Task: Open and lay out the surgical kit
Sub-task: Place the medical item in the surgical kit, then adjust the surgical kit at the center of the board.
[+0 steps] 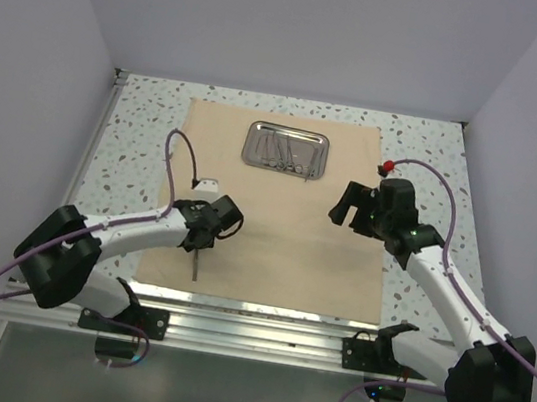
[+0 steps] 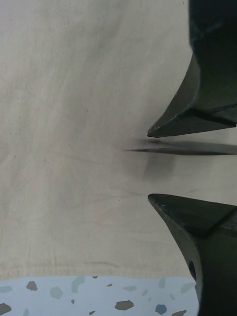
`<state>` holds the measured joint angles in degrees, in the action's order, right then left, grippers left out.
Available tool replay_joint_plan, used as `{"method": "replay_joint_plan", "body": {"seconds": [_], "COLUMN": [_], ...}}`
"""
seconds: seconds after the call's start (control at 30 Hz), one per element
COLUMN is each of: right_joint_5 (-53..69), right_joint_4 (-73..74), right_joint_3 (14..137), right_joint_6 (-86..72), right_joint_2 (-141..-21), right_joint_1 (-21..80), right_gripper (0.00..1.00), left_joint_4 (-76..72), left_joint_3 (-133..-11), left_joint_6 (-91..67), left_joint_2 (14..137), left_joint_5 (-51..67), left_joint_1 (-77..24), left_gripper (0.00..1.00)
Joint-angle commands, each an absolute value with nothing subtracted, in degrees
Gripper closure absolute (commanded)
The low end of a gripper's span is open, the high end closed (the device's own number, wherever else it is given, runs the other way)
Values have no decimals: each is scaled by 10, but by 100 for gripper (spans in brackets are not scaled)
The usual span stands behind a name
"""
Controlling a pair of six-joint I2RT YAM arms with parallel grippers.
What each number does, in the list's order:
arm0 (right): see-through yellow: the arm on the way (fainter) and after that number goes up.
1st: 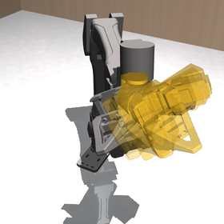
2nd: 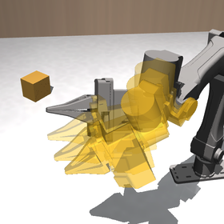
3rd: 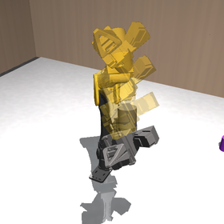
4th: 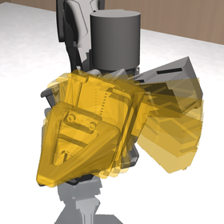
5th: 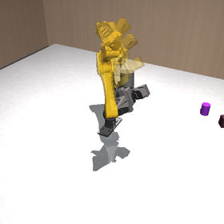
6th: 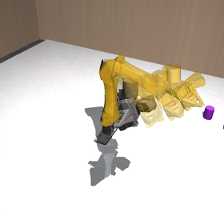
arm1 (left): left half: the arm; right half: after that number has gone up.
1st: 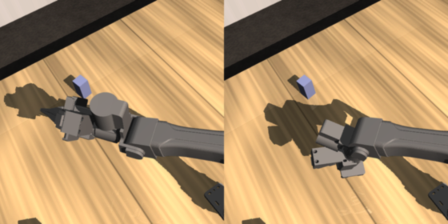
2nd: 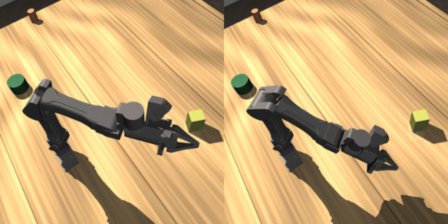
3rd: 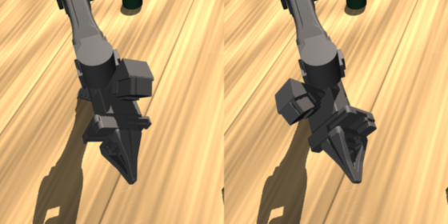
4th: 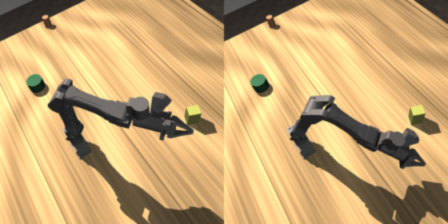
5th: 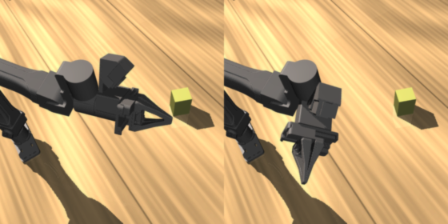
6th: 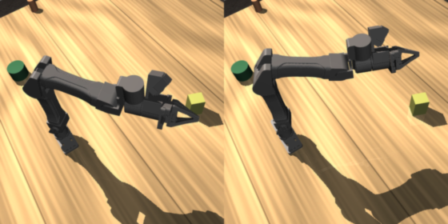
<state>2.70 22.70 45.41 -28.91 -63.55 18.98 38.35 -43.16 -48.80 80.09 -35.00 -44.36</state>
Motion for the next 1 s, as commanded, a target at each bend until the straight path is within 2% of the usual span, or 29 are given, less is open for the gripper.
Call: {"method": "replay_joint_plan", "body": {"seconds": [0.0, 0.07, 0.23, 0.37, 0.47, 0.67, 0.97], "right_joint_5": [31, 34, 40, 40, 38, 32, 32], "right_joint_4": [219, 218, 214, 214, 214, 218, 220], "right_joint_3": [451, 451, 450, 449, 447, 447, 447], "right_joint_6": [-286, -286, -287, -287, -286, -284, -284], "right_joint_2": [-620, -620, -625, -621, -618, -616, -614], "right_joint_1": [191, 191, 192, 192, 192, 192, 191], "right_gripper": [9, 10, 9, 9, 9, 9, 9], "left_joint_4": [393, 412, 468, 397, 306, 253, 159], "left_joint_3": [-425, -432, -503, -548, -555, -604, -558], "left_joint_6": [-557, -576, -576, -489, -444, -418, -410], "left_joint_2": [816, 817, 785, 783, 823, 949, 1002], "left_joint_5": [-383, -388, -428, -468, -470, -444, -401], "left_joint_1": [-453, -459, -477, -476, -464, -439, -424], "left_gripper": [44, 31, 28, 25, 25, 30, 34]}}
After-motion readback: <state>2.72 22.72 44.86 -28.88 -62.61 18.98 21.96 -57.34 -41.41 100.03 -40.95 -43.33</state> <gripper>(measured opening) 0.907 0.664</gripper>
